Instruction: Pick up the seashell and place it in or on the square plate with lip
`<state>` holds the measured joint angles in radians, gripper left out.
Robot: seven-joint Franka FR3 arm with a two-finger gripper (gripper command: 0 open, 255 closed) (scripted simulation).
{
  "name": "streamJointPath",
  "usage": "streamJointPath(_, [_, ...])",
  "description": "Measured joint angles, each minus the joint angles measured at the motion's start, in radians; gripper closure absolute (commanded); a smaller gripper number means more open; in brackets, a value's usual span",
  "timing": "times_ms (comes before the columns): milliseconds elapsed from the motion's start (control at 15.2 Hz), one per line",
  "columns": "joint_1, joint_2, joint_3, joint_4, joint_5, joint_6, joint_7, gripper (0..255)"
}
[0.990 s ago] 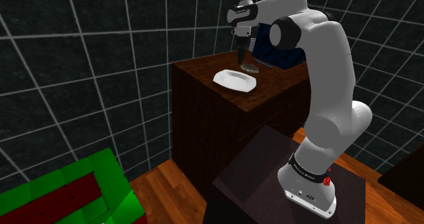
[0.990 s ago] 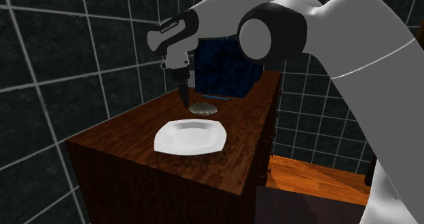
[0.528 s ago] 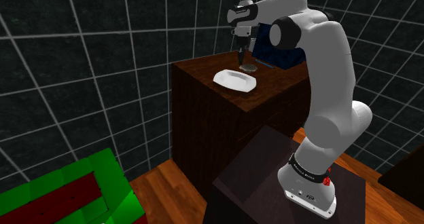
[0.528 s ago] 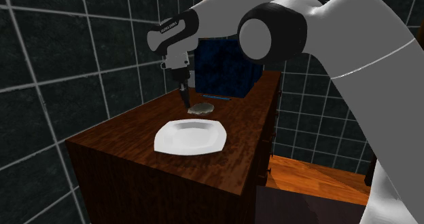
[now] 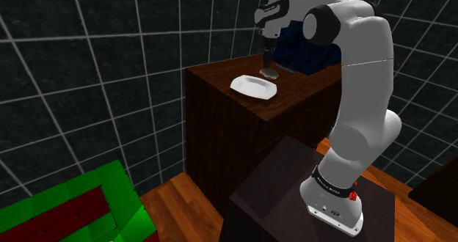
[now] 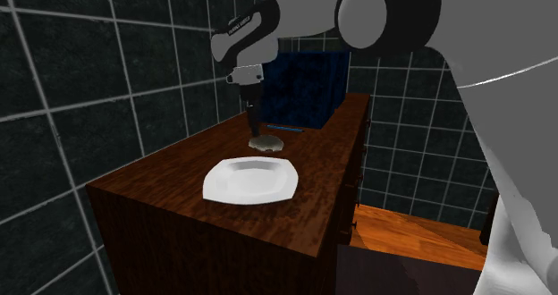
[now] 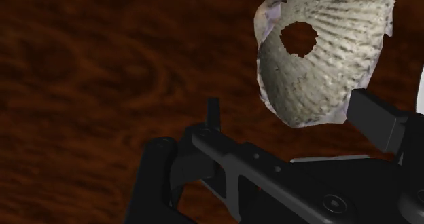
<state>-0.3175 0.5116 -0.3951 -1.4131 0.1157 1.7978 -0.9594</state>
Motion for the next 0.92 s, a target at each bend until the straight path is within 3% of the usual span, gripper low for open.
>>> streamJointPath(264, [0.015,-0.129,-0.042,-0.173,-0.02,0.123,0.066,0])
streamJointPath(924, [0.014,-0.123,-0.042,-0.262,-0.011,0.226,0.066,0])
